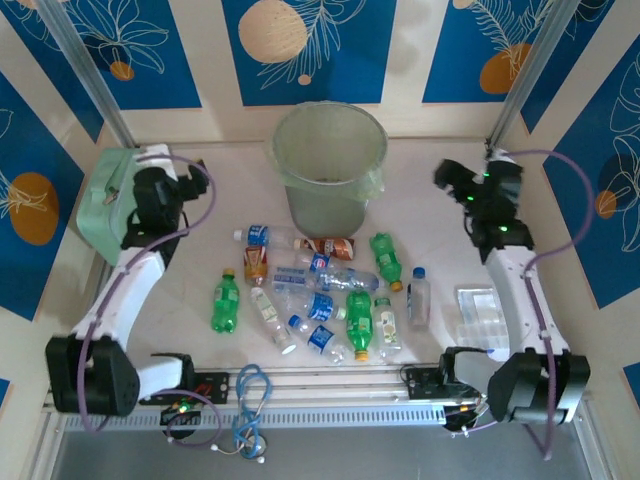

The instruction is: Put the plastic bottles in the bin

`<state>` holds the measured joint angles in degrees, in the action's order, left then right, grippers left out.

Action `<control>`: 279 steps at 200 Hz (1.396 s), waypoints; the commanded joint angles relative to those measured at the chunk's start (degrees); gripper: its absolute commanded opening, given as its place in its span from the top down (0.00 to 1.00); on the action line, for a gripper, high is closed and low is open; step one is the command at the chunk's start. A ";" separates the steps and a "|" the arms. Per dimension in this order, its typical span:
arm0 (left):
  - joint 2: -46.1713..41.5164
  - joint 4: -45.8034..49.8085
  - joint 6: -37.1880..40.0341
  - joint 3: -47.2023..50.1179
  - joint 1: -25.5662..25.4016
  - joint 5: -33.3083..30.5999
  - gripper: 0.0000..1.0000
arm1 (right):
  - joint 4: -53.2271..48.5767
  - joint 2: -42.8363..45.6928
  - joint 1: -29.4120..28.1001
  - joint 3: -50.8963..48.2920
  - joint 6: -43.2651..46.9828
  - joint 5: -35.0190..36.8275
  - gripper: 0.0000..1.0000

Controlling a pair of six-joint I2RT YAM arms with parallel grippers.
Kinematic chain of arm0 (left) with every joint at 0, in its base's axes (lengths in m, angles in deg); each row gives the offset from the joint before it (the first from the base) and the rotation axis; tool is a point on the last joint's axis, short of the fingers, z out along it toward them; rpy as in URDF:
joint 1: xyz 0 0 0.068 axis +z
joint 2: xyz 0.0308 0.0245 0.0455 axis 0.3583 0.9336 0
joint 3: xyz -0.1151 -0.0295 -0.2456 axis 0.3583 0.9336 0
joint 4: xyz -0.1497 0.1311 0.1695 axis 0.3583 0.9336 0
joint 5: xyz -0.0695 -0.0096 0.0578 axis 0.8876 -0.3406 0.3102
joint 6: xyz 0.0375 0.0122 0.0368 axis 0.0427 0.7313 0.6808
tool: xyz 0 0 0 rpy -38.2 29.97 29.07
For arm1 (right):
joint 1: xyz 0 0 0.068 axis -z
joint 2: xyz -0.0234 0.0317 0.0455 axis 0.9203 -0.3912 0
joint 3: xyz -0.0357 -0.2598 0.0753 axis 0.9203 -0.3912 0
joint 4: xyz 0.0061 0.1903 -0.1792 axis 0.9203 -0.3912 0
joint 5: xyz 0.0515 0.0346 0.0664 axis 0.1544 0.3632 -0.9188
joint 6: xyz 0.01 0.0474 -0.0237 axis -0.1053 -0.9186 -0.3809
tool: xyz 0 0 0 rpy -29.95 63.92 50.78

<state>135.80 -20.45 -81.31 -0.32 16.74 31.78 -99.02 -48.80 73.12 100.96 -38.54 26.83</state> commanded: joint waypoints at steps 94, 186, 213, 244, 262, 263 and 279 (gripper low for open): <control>-15.01 26.01 -15.64 1.80 -23.10 6.72 0.08 | -52.91 0.62 -26.92 -2.92 -18.17 4.50 0.10; -14.25 21.20 -19.88 1.01 -23.54 14.61 0.09 | -52.68 -13.98 -30.74 -3.56 -19.16 6.89 0.15; -14.36 21.21 -20.65 1.49 -23.54 15.57 0.11 | -50.88 -16.65 -29.61 -3.65 -18.60 7.10 0.18; -14.26 20.32 -21.95 1.89 -23.61 16.43 0.13 | -48.55 -18.60 -27.20 -4.81 -17.78 6.78 0.19; -14.11 20.07 -22.16 1.80 -23.58 16.89 0.13 | -47.21 -19.61 -26.51 -5.41 -17.54 6.31 0.21; -14.05 20.03 -22.25 1.80 -23.59 16.93 0.13 | -47.17 -19.66 -26.48 -5.45 -17.58 6.31 0.21; -13.91 19.63 -22.68 2.04 -23.61 17.23 0.14 | -46.26 -20.79 -26.15 -6.05 -17.59 6.29 0.23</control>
<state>122.05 1.15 -102.75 2.17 -6.54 47.27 -146.52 -68.19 46.46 95.96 -56.31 33.87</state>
